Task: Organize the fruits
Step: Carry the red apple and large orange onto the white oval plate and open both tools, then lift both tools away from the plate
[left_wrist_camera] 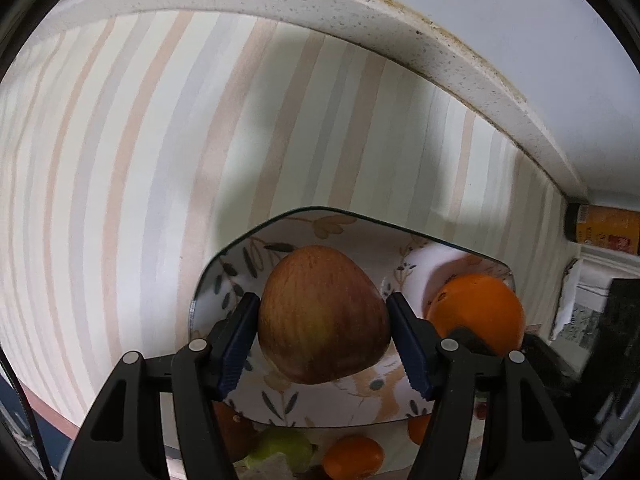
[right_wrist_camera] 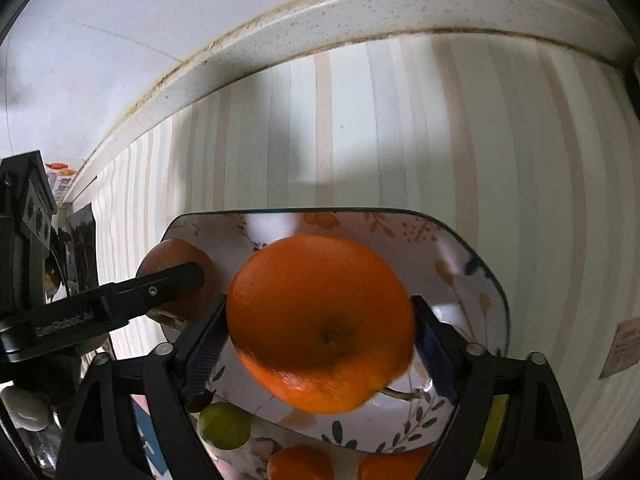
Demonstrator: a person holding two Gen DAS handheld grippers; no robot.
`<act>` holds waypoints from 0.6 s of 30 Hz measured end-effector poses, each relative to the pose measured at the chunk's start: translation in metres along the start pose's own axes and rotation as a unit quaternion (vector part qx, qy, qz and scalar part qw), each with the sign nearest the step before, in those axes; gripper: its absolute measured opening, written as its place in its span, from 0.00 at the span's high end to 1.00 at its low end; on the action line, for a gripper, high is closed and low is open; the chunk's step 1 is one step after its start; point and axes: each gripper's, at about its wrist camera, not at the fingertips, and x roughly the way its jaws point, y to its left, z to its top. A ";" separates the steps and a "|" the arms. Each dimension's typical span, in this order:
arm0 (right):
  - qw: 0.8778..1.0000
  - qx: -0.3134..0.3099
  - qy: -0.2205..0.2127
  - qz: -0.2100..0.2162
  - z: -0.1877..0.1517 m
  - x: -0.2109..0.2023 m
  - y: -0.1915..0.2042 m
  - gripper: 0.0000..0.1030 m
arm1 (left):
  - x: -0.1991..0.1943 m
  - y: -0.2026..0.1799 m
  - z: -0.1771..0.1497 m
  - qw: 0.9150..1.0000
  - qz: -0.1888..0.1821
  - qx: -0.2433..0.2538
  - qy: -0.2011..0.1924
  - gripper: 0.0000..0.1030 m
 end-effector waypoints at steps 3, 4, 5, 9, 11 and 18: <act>1.000 0.002 -0.021 -0.022 -0.004 -0.019 0.000 0.05 | -0.007 -0.004 -0.001 1.000 0.000 0.010 -0.013 0.16; 0.999 0.000 -0.027 -0.031 -0.006 -0.026 -0.001 0.05 | -0.010 -0.005 -0.002 1.000 0.005 0.015 -0.019 0.16; 0.999 -0.003 -0.032 -0.043 -0.009 -0.032 -0.001 0.05 | -0.014 -0.007 -0.004 0.999 0.013 0.020 -0.026 0.15; 0.995 -0.015 -0.050 -0.090 -0.028 -0.048 0.005 0.05 | -0.031 -0.012 -0.020 0.997 0.042 0.045 -0.053 0.15; 0.991 -0.021 -0.060 -0.119 -0.042 -0.056 0.005 0.05 | -0.039 -0.013 -0.030 0.994 0.058 0.055 -0.071 0.15; 0.981 -0.031 -0.097 -0.165 -0.097 -0.077 0.013 0.05 | -0.069 -0.003 -0.087 0.983 0.104 0.077 -0.132 0.15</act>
